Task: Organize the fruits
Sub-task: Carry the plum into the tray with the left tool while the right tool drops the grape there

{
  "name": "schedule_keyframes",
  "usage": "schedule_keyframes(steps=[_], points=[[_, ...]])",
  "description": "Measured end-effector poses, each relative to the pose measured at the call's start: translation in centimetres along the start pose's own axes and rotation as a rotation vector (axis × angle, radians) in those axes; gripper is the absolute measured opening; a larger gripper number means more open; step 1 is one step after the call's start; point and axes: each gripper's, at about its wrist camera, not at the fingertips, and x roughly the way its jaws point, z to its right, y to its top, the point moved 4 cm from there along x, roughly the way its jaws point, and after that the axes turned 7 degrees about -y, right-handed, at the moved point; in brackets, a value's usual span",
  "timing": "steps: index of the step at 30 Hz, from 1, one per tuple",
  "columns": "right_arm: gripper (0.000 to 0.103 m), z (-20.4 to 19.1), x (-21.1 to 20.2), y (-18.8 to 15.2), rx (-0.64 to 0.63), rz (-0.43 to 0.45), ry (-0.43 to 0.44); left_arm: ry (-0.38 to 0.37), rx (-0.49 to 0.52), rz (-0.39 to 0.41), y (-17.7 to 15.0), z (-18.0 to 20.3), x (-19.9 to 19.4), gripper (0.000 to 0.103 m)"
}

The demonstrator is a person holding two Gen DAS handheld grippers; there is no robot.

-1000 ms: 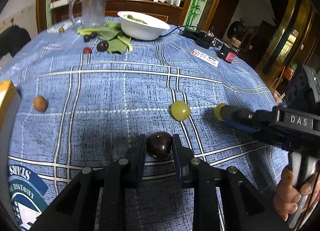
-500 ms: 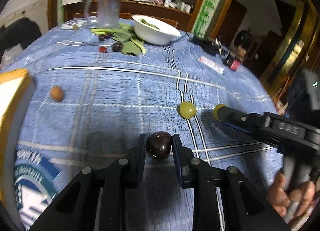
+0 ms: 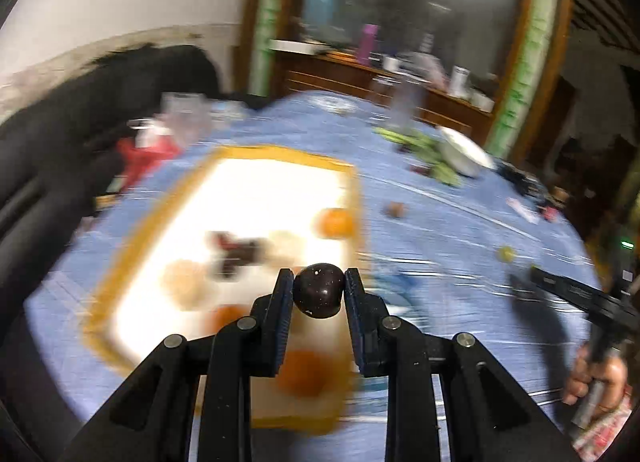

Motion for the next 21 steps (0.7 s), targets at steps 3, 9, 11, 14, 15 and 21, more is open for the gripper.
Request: schedule_keyframes(steps=[3, 9, 11, 14, 15, 21], points=[[0.027, -3.6, -1.0, -1.4, -0.058, -0.007, 0.034, 0.087, -0.024, 0.004, -0.6, -3.8, -0.8, 0.025], [0.028, -14.6, -2.3, -3.4, -0.257, -0.025, 0.138, 0.129, -0.102, -0.058, -2.3, -8.4, -0.1, 0.025], [0.028, -18.2, -2.3, -4.2, -0.31, -0.039, 0.18, 0.13, -0.117, -0.076, -2.7, -9.1, 0.1, 0.025], [0.028, -22.4, -1.7, -5.5, -0.361, -0.081, 0.243, 0.12, -0.147, -0.089, -3.2, -10.0, 0.1, 0.025], [0.028, -23.4, -1.5, -6.0, -0.372, -0.094, 0.258, 0.114, -0.151, -0.086, -3.2, -10.2, 0.1, 0.025], [0.028, -27.3, 0.4, -7.7, -0.424, -0.141, 0.266, 0.124, -0.128, -0.067, -3.0, -10.0, 0.3, 0.025]])
